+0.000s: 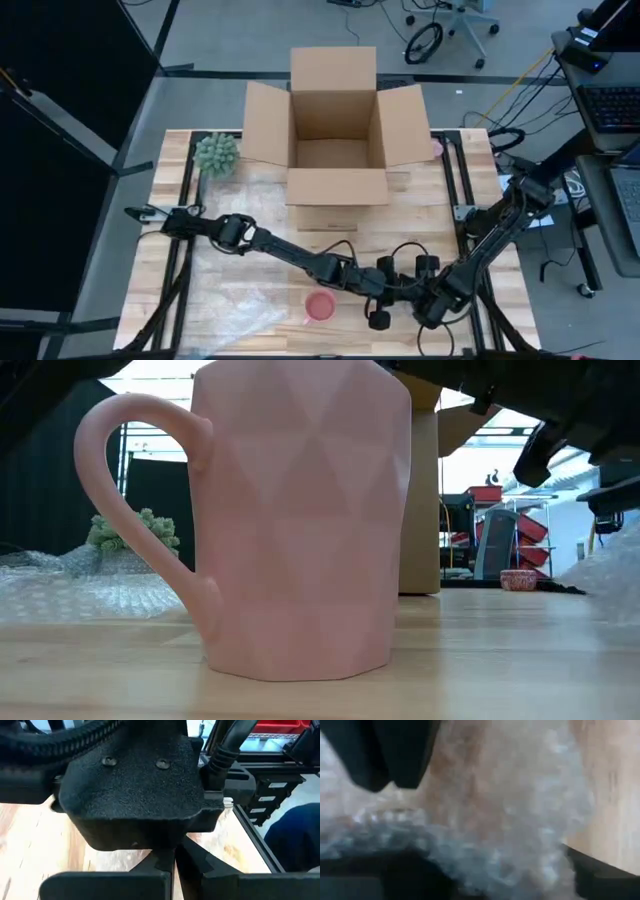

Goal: Wrap mug
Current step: Wrap the yellow mug with bubble wrap

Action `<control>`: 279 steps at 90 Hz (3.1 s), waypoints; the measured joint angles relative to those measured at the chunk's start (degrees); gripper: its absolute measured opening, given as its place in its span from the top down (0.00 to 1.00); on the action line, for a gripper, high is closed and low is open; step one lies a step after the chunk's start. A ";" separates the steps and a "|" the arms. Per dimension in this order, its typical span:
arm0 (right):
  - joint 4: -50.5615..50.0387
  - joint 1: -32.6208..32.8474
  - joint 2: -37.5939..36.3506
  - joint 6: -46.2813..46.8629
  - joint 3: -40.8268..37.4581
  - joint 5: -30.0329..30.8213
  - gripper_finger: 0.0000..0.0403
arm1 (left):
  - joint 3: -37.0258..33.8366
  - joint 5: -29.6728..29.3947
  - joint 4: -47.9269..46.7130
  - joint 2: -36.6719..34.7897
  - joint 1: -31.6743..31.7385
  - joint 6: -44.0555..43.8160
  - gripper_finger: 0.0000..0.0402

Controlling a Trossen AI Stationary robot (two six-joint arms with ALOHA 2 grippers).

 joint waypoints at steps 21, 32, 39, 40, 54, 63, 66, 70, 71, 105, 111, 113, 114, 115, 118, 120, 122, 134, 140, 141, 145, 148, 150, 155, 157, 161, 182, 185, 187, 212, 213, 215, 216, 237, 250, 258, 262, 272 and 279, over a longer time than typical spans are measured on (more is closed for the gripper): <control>-0.17 0.07 -0.09 -2.09 -0.26 -0.28 0.92 | -0.01 -0.07 0.37 0.08 0.03 0.37 1.00; -0.01 -0.04 -0.09 -2.09 -0.26 -0.52 0.91 | -0.01 -0.08 -0.92 -0.28 0.01 2.76 1.00; 0.01 -0.04 -0.09 -2.01 -0.26 -0.48 0.91 | 0.02 -0.13 -3.00 -1.03 0.05 3.54 1.00; 0.01 -0.04 -0.09 -2.01 -0.26 -0.48 0.91 | 0.02 -0.14 -3.15 -1.13 0.05 3.61 1.00; 1.06 -0.09 -0.16 -2.49 -0.29 -0.65 0.96 | 0.02 0.84 -4.20 -1.68 -0.82 9.12 1.00; 1.17 -0.05 -0.32 -2.80 -0.31 -0.14 0.96 | 0.03 2.86 -1.30 -1.68 -1.95 12.29 1.00; 1.13 -0.07 -0.46 -2.84 -0.33 -0.13 0.96 | 0.08 3.42 -0.25 -1.80 -2.36 12.78 1.00; 1.11 -0.03 -0.75 -2.95 -0.39 0.32 0.96 | 0.17 3.82 1.38 -1.91 -2.81 13.58 1.00; 1.11 -0.02 -0.83 -2.97 -0.40 0.49 0.96 | 0.17 3.88 1.76 -1.93 -2.91 13.71 1.00; 0.09 -2.03 -3.02 1.04 -0.57 4.92 0.96 | 0.16 1.20 4.71 -1.19 -2.09 5.47 1.00; -0.35 -3.15 -3.04 2.69 -0.57 5.22 0.96 | 0.12 1.19 4.85 -1.13 -1.68 4.56 1.00; -0.46 -3.50 -3.04 3.09 -0.57 5.13 0.96 | 0.12 1.12 5.10 -1.13 -1.62 4.62 1.00; -0.49 -3.67 -3.04 3.17 -0.57 5.07 0.96 | 0.12 1.01 5.23 -1.13 -1.56 4.70 1.00; -0.49 -3.82 -3.04 3.25 -0.57 5.00 0.96 | 0.14 0.88 5.31 -1.13 -1.51 4.88 1.00; -0.46 -4.22 -3.04 3.28 -0.57 4.87 0.96 | 0.15 0.44 5.38 -1.15 -1.40 5.75 1.00; -0.44 -4.54 -3.04 3.26 -0.57 4.87 0.96 | 0.15 0.08 5.36 -1.15 -1.33 6.19 1.00; -0.41 -4.82 -3.05 3.25 -0.57 4.85 0.96 | 0.15 -0.40 5.24 -1.15 -1.25 6.37 1.00; -0.44 -6.54 -3.06 3.75 -0.57 3.57 0.95 | 0.15 -1.63 2.24 -1.15 -0.21 3.59 1.00; -0.58 -7.23 -3.06 4.28 -0.59 2.93 0.94 | 0.22 -1.82 0.30 -1.22 -0.05 1.73 1.00; -0.60 -7.31 -3.06 4.37 -0.57 2.83 0.94 | 0.23 -1.85 0.11 -1.24 -0.04 1.67 1.00; -0.58 -7.87 -3.06 4.15 -0.58 2.24 0.93 | 0.26 -2.10 -0.54 -1.24 -0.04 1.60 1.00; -0.46 -8.19 -3.04 3.56 -0.57 1.78 0.93 | 0.26 -2.27 -1.16 -1.24 -0.04 1.58 1.00; -0.40 -8.26 -3.04 3.35 -0.59 1.64 0.93 | 0.29 -2.38 -1.72 -1.24 -0.04 1.58 1.00; -0.36 -8.31 -3.04 3.39 -0.58 1.68 0.93 | 0.43 -2.77 -3.03 -1.16 0.00 1.52 1.00; -0.37 -8.33 -3.06 3.35 -0.59 1.65 0.93 | 0.46 -3.15 -3.28 -1.04 0.00 1.49 1.00; -0.28 -8.33 -3.13 3.22 -0.59 1.69 0.92 | 0.47 -3.90 -3.36 -0.96 -0.04 1.53 1.00; 0.90 -8.22 -3.15 1.53 -0.59 2.21 0.88 | 0.41 -2.47 -4.02 -0.85 -0.06 1.57 1.00; 0.93 -8.20 -3.15 1.53 -0.59 2.22 0.85 | 0.40 -2.44 -4.02 -0.83 -0.06 1.57 1.00; 0.93 -8.20 -3.15 1.53 -0.59 2.21 0.84 | 0.39 -2.44 -4.02 -0.82 -0.06 1.58 1.00; 0.91 -8.17 -3.43 2.29 -0.59 2.16 0.57 | 0.28 -2.47 -4.04 -0.74 0.05 1.56 1.00; 0.90 -8.17 -3.47 2.34 -0.59 2.17 0.56 | 0.28 -2.53 -4.04 -0.74 0.05 1.56 1.00; 0.86 -8.17 -3.56 2.42 -0.59 2.19 0.54 | 0.28 -2.65 -4.04 -0.74 0.05 1.56 1.00; 0.84 -8.17 -3.61 2.43 -0.59 2.19 0.53 | 0.28 -2.68 -4.04 -0.74 0.05 1.56 1.00; -0.96 -8.17 -5.03 2.22 -0.64 2.71 0.43 | 0.23 -3.05 -3.85 -0.76 0.20 1.57 1.00; -0.99 -8.20 -5.32 1.75 -0.64 2.67 0.42 | 0.23 -3.01 -4.35 -0.80 0.20 1.56 1.00; -1.07 -8.24 -5.35 1.49 -0.64 2.69 0.42 | 0.26 -2.84 -5.42 -0.82 0.29 1.56 1.00; -1.23 -8.24 -5.40 1.46 -0.64 2.69 0.42 | 0.28 -2.75 -5.72 -0.82 0.35 1.56 1.00; -1.68 -8.24 -5.51 1.19 -0.62 2.73 0.42 | 0.28 -3.14 -5.77 -0.82 0.38 1.51 1.00; -1.78 -8.24 -5.53 0.88 -0.61 2.73 0.42 | 0.28 -3.16 -5.79 -1.33 0.36 1.46 1.00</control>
